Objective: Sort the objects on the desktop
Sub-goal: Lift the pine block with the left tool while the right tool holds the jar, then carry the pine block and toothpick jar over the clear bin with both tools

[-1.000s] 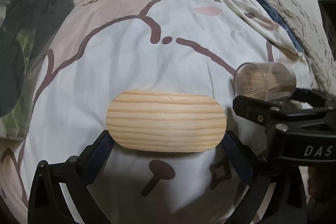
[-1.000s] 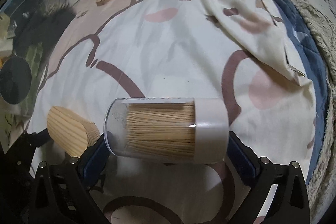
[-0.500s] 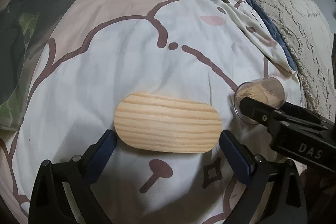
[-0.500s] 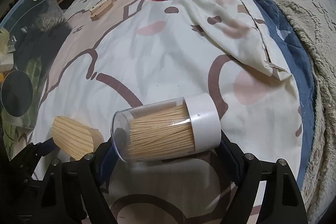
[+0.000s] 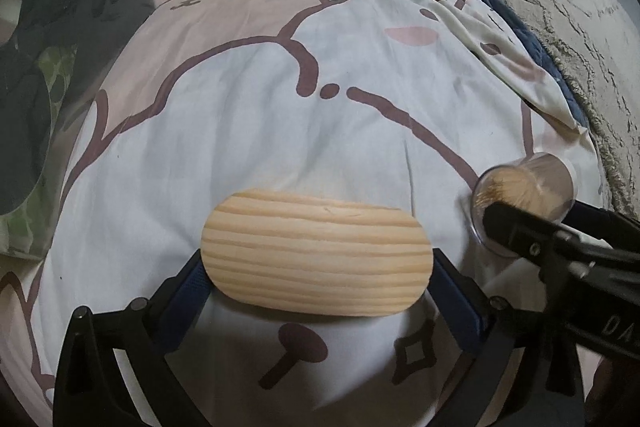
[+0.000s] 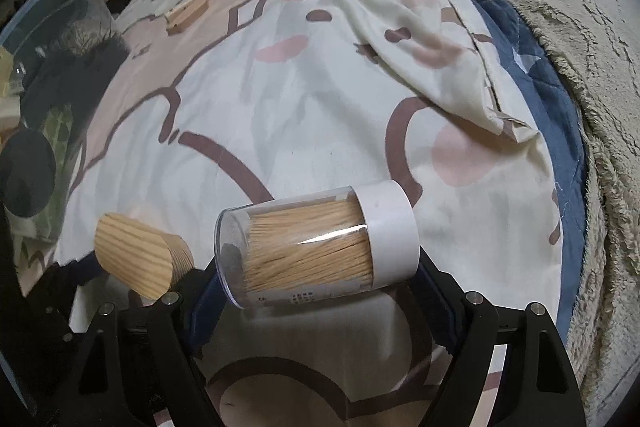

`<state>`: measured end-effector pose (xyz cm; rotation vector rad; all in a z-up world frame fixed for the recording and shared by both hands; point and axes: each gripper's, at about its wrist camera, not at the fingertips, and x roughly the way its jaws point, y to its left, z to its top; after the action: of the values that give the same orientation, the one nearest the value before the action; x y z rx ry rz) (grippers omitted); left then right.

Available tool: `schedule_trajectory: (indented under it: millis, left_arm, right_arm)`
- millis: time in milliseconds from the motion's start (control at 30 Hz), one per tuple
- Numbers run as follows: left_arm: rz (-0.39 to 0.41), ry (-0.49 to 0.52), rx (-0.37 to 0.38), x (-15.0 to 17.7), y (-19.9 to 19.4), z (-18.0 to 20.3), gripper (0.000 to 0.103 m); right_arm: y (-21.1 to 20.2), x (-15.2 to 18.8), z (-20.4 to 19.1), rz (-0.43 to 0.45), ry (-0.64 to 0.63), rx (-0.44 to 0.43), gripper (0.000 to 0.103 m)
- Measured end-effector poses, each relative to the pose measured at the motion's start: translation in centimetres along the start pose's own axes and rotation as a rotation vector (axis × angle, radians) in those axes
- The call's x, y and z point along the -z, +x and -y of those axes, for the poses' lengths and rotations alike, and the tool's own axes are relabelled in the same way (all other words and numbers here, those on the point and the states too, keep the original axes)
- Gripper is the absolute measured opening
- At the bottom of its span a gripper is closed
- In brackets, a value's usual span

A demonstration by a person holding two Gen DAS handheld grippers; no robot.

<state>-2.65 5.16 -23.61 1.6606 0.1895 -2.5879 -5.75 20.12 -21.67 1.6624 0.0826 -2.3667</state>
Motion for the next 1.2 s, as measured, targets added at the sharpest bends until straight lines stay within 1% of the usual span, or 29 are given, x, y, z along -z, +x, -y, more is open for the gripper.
schedule_trajectory:
  millis: [33, 100, 267, 367, 500, 633, 800, 900, 1067, 1200]
  left_arm:
    - [-0.001, 0.004, 0.002, -0.1, -0.1, -0.1, 0.095]
    - [-0.005, 0.011, 0.011, -0.2, -0.2, -0.2, 0.094]
    - [-0.007, -0.036, 0.068, -0.5, -0.7, -1.4, 0.094]
    - [0.010, -0.051, 0.062, -0.6, -1.5, -1.7, 0.094]
    - [0.070, -0.020, 0.062, -1.0, -3.5, -1.3, 0.094]
    - [0.115, -0.012, 0.094, -1.5, -5.8, -1.5, 0.094]
    - [0.183, 0.001, 0.107, -2.3, -9.0, -2.3, 0.094]
    - [0.249, 0.017, 0.102, -2.9, -11.3, -2.9, 0.094]
    - [0.352, 0.033, 0.115, -4.1, -15.0, -4.0, 0.094]
    - [0.420, 0.039, 0.125, -4.8, -17.5, -4.9, 0.094]
  right_arm:
    - [0.1, 0.1, -0.1, -0.006, -0.007, 0.005, 0.084]
    - [0.2, 0.1, 0.0, -0.006, -0.007, 0.007, 0.084]
    - [-0.5, 0.0, 0.8, 0.025, 0.038, -0.019, 0.083]
    - [-1.2, -0.3, 1.6, 0.057, 0.081, -0.046, 0.083]
    - [-1.7, -0.5, 2.0, 0.073, 0.106, -0.070, 0.082]
    - [-3.0, -0.7, 2.0, 0.105, 0.117, -0.106, 0.082]
    - [-5.5, -1.2, 1.7, 0.180, 0.132, -0.172, 0.082]
    - [-7.4, -1.5, 1.3, 0.228, 0.120, -0.210, 0.082]
    - [-10.6, -2.2, 0.3, 0.303, 0.095, -0.267, 0.082]
    - [-12.6, -3.1, -0.5, 0.350, 0.075, -0.299, 0.082]
